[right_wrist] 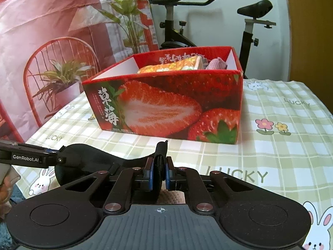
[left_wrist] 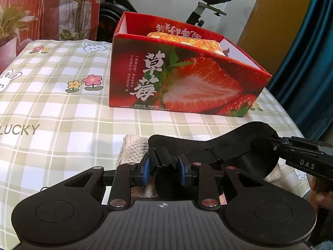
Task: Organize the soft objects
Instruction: 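Close both tools on the black eye mask strap, then carry the black eye mask into the red box and open both tools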
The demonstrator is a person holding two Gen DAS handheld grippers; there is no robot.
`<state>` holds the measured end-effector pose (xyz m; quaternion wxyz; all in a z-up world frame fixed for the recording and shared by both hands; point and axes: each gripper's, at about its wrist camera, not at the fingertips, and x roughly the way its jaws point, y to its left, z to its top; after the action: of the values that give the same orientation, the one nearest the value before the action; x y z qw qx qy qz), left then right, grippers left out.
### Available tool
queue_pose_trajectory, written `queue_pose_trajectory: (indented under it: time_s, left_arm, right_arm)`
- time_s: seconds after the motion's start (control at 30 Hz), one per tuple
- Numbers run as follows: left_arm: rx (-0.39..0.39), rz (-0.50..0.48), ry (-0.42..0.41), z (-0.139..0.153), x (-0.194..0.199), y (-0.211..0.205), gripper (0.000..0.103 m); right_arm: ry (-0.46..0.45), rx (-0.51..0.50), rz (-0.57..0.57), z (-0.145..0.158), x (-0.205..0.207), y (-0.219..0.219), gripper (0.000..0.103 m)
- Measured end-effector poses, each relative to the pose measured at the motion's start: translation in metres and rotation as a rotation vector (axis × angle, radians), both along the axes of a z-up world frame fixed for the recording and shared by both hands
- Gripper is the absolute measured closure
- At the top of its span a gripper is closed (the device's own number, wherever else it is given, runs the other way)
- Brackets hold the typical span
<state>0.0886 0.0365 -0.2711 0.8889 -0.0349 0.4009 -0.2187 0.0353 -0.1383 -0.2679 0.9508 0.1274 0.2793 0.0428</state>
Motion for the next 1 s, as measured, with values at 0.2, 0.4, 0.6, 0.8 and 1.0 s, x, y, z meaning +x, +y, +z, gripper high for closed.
queue_pose_trajectory:
  time_s: [0.2,0.4,0.6,0.8,1.0]
  left_arm:
    - [-0.012,-0.011,-0.031,0.005,-0.005,0.002,0.084]
    - [-0.014,-0.051,-0.016,0.004,-0.008,0.000,0.084]
    - [-0.017,-0.060,-0.016,0.001,-0.009,-0.001,0.085]
    - [-0.048,-0.029,-0.059,0.013,-0.010,0.006,0.090]
    - [-0.082,-0.020,-0.126,0.046,-0.004,0.012,0.090]
  right_arm:
    - [-0.003,0.000,0.006,0.000,-0.001,0.000,0.094]
    - [-0.007,0.001,0.016,0.001,-0.002,0.002,0.094]
    - [-0.004,0.004,0.015,0.000,-0.001,0.001,0.094]
    - [-0.033,0.014,0.023,0.010,-0.003,0.000,0.094]
    - [-0.117,0.005,0.040,0.043,-0.003,-0.005,0.094]
